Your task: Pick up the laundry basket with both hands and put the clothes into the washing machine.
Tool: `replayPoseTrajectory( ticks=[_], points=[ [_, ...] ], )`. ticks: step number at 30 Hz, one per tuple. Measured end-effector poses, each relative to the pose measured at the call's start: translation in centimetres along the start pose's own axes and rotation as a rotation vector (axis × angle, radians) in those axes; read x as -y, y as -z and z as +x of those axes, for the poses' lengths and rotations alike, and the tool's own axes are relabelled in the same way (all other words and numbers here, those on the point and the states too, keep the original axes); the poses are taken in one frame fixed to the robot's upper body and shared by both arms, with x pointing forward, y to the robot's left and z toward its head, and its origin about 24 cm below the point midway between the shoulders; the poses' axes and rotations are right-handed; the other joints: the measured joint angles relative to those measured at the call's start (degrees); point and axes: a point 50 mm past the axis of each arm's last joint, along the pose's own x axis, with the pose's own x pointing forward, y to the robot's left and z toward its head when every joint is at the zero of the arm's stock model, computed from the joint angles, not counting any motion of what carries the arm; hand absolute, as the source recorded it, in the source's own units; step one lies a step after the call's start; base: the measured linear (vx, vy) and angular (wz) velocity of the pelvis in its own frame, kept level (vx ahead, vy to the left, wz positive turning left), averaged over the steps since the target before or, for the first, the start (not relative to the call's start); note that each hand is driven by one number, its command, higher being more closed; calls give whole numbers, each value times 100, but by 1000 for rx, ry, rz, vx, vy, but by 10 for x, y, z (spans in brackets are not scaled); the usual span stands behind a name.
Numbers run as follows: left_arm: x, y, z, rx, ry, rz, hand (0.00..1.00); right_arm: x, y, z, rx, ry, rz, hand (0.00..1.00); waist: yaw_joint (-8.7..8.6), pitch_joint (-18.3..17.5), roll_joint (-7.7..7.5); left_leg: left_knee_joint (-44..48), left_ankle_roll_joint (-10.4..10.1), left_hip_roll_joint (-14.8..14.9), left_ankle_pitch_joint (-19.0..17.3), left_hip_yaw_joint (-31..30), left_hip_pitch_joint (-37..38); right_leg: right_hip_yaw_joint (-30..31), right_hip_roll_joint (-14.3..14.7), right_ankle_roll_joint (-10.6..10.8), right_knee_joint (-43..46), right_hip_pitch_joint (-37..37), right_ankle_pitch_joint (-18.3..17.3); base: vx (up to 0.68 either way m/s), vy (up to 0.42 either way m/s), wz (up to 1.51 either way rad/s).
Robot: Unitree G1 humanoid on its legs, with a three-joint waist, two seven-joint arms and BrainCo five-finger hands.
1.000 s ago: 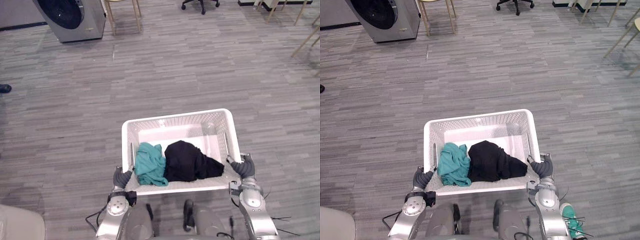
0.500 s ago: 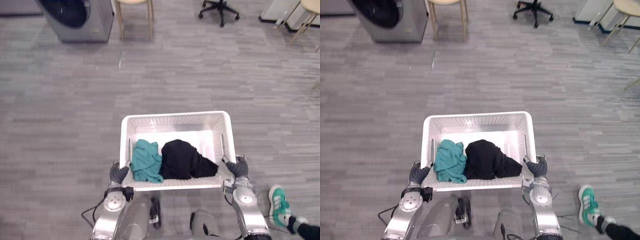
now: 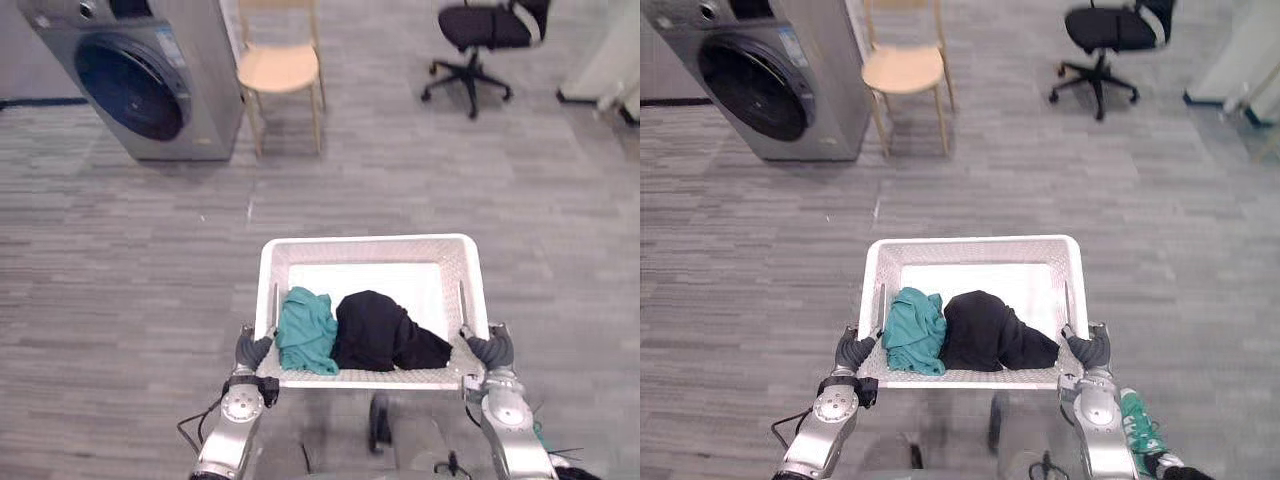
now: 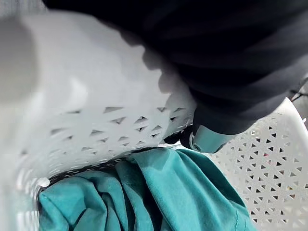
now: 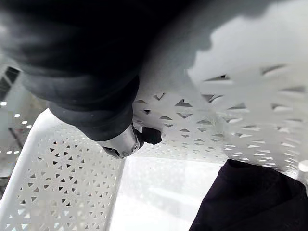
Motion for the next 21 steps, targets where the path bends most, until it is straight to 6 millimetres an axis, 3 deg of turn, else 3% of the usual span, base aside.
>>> replayPoseTrajectory(
  ticks=[2, 4, 5, 6, 7, 8, 9, 10, 11, 12, 13, 14, 15, 16, 17, 19, 20, 21],
  points=[
    [-1, -9, -2, 50, -5, -22, 100, 4, -9, 2, 44, 15, 19, 100, 141, -31, -154, -1261, 99, -129, -503, 359, -912, -64, -180, 194, -787, 935, -194, 664, 43, 21],
    [-2, -12, -1, 65, -9, -29, 100, 3, -13, 9, 63, 13, 17, 100, 185, -28, -154, -2997, -35, -424, -419, 292, -1200, -70, -335, 424, -1105, 1386, -336, 662, 140, 5],
    [-1, -12, -1, 62, -9, -31, 100, 2, -12, 16, 62, 8, 7, 100, 256, -39, -94, -4483, -451, -556, -85, 184, -1248, -40, -400, 596, -1352, 1748, -437, 851, 272, -20],
    [-1, -10, -2, 53, -9, -25, 100, 0, -8, 18, 43, 2, -4, 100, 319, -62, -24, -5313, -604, -571, 520, 190, -1258, 32, -403, 798, -1615, 2126, -581, 741, 280, -33],
    [-2, -9, -2, 45, -11, -18, 100, -1, -4, 19, 28, -1, -10, 100, 405, -82, -52, -5156, -520, -607, 890, 268, -1217, 118, -444, 819, -1710, 2288, -632, 782, 310, -20],
    [-4, -9, 0, 36, -18, -7, 100, -5, 1, 20, -2, -3, 0, 100, 383, -149, -216, -4648, 37, -816, 748, 234, -1342, 221, -691, 817, -1757, 2469, -595, 818, 326, 12],
    [-3, -9, 0, 32, -19, 0, 100, -4, 4, 21, -14, -2, -5, 100, 296, -174, -328, -4034, 361, -937, 329, 268, -1503, 312, -916, 969, -1390, 2427, -510, 831, 330, 33],
    [-3, -8, 0, 24, -16, 3, 100, -4, 6, 22, -22, -4, -9, 100, 264, -174, -347, -3774, 414, -977, 113, 280, -1514, 412, -985, 1060, -1031, 2351, -460, 837, 348, 31],
    [-2, -4, -2, 8, -10, 10, 100, -3, 10, 22, -39, -3, -10, 100, 261, -194, -383, -3552, 501, -1048, -145, 320, -1454, 586, -1115, 1324, -265, 2087, -319, 786, 336, 6],
    [-1, -2, -2, -4, -4, 17, 100, -3, 14, 22, -59, 0, -9, 100, 250, -184, -412, -3624, 499, -1176, -504, 335, -1118, 932, -1246, 1765, 1269, 1507, 146, 761, 313, 2],
    [-2, -2, -1, -7, -5, 23, 100, -7, 19, 20, -80, -5, -3, 100, 224, -157, -458, -3792, 451, -1324, -742, 322, -737, 1107, -1307, 1734, 2572, 1031, 252, 860, 271, 5],
    [-3, 1, -2, -21, -7, 35, 100, -9, 24, 16, -106, -11, 3, 100, 201, -126, -502, -4065, 456, -1484, -874, 317, -112, 1170, -1322, 1498, 3808, 601, 115, 716, 174, 2],
    [-5, 3, -3, -29, -10, 45, 100, -10, 26, 14, -118, -13, 2, 100, 187, -118, -492, -4298, 446, -1541, -912, 317, 277, 1123, -1295, 1275, 4133, 439, -13, 835, 162, -8],
    [-8, 7, -5, -38, -13, 58, 100, -13, 27, 11, -123, -28, 4, 100, 114, -118, -434, -4802, 444, -1568, -915, 316, 996, 776, -1228, 855, 4241, 120, -268, 664, 101, -15],
    [-10, 5, -4, -26, -13, 68, 100, -16, 25, 10, -113, -42, 7, 100, 66, -170, -365, -5212, 443, -1548, -915, 308, 1457, 333, -1147, 597, 3961, -316, -452, 645, 80, -12],
    [-11, -3, 1, 10, -10, 76, 100, -15, 20, 11, -85, -36, 15, 100, 17, -198, -364, -5572, 369, -1556, -956, 235, 1875, -94, -1058, 484, 3253, -954, -630, 566, 24, 9],
    [-10, -8, 5, 31, -5, 82, 100, -13, 15, 12, -64, -27, 21, 100, -78, -193, -352, -5775, 223, -1519, -1038, 155, 2094, -255, -892, 504, 2244, -1347, -568, 759, -49, 49],
    [-8, -11, 6, 41, 5, 86, 100, -11, 15, 13, -64, -13, 24, 100, -187, -198, -391, -5960, 74, -1522, -1121, 53, 2329, -253, -676, 547, 757, -1541, -114, 766, -83, 59]
  ],
)
